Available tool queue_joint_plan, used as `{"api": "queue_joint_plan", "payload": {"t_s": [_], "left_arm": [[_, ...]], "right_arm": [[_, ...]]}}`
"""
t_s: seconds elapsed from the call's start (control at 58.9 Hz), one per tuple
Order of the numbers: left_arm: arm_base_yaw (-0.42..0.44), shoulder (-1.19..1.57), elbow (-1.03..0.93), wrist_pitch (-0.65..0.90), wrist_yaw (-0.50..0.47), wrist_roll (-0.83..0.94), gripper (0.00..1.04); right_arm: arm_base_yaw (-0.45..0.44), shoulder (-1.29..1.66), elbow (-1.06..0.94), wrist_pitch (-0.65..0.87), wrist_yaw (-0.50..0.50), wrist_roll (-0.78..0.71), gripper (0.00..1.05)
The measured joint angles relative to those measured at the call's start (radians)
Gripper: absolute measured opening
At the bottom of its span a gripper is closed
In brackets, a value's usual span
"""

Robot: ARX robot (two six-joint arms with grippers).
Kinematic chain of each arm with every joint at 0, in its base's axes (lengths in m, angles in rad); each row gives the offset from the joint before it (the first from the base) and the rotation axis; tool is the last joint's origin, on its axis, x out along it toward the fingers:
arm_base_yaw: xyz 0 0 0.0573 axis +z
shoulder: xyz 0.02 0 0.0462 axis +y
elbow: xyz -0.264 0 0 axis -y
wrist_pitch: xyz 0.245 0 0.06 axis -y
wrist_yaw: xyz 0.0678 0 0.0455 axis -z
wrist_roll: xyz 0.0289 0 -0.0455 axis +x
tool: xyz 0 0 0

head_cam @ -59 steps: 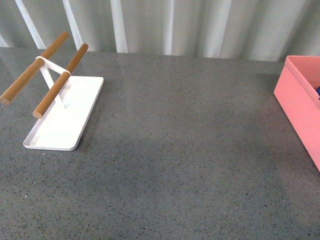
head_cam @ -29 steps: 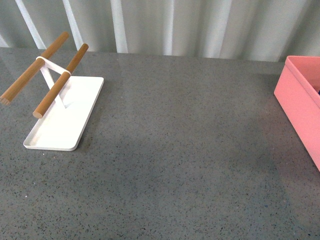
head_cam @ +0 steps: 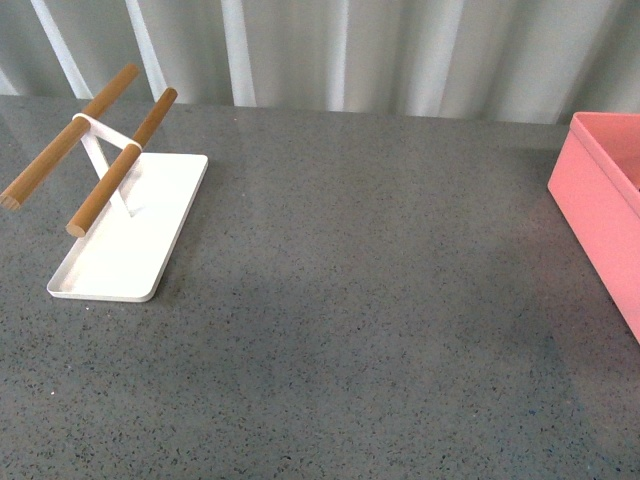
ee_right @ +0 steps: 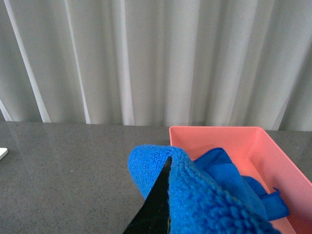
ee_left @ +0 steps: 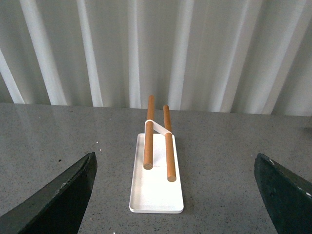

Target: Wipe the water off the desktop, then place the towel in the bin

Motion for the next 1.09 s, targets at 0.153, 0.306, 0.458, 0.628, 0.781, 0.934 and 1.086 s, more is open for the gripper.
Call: {"api": "queue_joint_plan", "payload": {"t_s": [0.153, 0.306, 0.458, 0.628, 0.781, 0.934, 1.086], "left_arm": [[0.000, 0.000, 0.000, 0.000, 0.000, 0.000, 0.98], [0.000, 0.000, 0.000, 0.000, 0.000, 0.000, 0.98], [0.000, 0.000, 0.000, 0.000, 0.000, 0.000, 0.98], [0.000, 0.000, 0.000, 0.000, 0.000, 0.000, 0.98], [0.000, 0.000, 0.000, 0.000, 0.000, 0.000, 0.98], [0.000, 0.000, 0.000, 0.000, 0.000, 0.000, 0.98], [0.000, 0.000, 0.000, 0.000, 0.000, 0.000, 0.98]], "right_arm": [[0.000, -0.055, 0.000, -0.055, 0.000, 0.000, 0.04], [0.000, -0.114, 0.000, -0.116, 0.000, 0.000, 0.04], [0.000, -0.259, 0.000, -0.263, 0.000, 0.001, 0.04], [0.000, -0.259, 0.000, -0.266, 0.000, 0.000, 0.16], [0.000, -0.259, 0.000, -0.266, 0.000, 0.001, 0.43], [0.000, -0.259, 0.000, -0.266, 0.000, 0.000, 0.80], [0.000, -0.259, 0.000, -0.266, 0.000, 0.003, 0.98]]}}
